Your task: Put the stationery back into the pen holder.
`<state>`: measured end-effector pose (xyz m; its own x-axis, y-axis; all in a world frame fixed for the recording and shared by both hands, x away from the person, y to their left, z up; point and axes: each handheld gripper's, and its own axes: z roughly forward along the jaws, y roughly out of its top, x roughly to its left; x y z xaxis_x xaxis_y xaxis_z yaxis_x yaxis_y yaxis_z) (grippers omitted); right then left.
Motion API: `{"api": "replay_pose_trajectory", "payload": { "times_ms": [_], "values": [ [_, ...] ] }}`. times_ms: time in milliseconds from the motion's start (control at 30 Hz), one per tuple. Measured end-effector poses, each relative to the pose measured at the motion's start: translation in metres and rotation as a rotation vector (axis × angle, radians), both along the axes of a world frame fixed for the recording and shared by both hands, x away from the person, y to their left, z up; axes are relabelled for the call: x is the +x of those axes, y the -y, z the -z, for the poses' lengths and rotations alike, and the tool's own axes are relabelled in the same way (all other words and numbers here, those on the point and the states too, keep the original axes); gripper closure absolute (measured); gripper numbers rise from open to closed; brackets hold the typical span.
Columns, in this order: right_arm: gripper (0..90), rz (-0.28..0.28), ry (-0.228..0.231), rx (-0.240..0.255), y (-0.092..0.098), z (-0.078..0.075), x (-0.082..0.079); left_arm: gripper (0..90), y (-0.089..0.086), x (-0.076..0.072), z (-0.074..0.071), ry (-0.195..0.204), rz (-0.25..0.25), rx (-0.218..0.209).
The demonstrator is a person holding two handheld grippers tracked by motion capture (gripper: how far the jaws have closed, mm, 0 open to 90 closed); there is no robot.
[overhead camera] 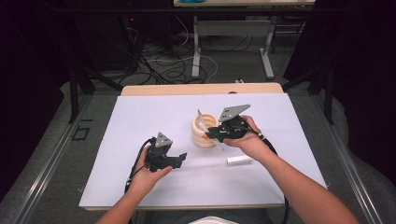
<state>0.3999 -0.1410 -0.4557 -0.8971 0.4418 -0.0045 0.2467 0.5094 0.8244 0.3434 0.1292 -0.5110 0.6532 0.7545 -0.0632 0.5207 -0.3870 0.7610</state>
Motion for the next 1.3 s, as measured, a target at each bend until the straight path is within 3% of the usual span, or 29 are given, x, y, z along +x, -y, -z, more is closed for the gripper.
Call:
{"api": "replay_pose_trajectory", "payload": {
  "times_ms": [267,467,600,667,733,967,1100,1300],
  "values": [
    [78.6,0.06,-0.042,0.103,-0.002,0.002,-0.007,30.4,0.004,-0.002,-0.016,0.001,0.039,-0.091],
    [78.6,0.091,-0.024,0.142,-0.003,0.003,-0.01,30.5,0.005,-0.002,-0.028,0.013,0.056,-0.136],
    [78.6,0.12,-0.031,0.173,-0.001,0.005,-0.012,33.5,0.006,0.0,-0.033,-0.028,0.048,-0.188],
    [78.6,0.134,-0.045,0.196,0.0,0.006,-0.013,38.4,0.008,0.001,-0.034,-0.067,0.036,-0.244],
    [78.6,0.136,-0.035,0.209,0.001,0.006,-0.013,42.0,0.009,0.002,-0.036,-0.09,0.041,-0.268],
    [78.6,0.161,-0.063,0.269,0.001,0.007,-0.016,52.9,0.016,0.006,-0.037,-0.138,0.052,-0.364],
    [78.6,0.164,-0.082,0.296,0.002,0.007,-0.016,57.7,0.02,0.007,-0.038,-0.153,0.064,-0.383],
    [78.6,0.164,-0.104,0.319,0.001,0.008,-0.018,59.8,0.029,0.01,-0.039,-0.155,0.093,-0.367]
  ]
}}
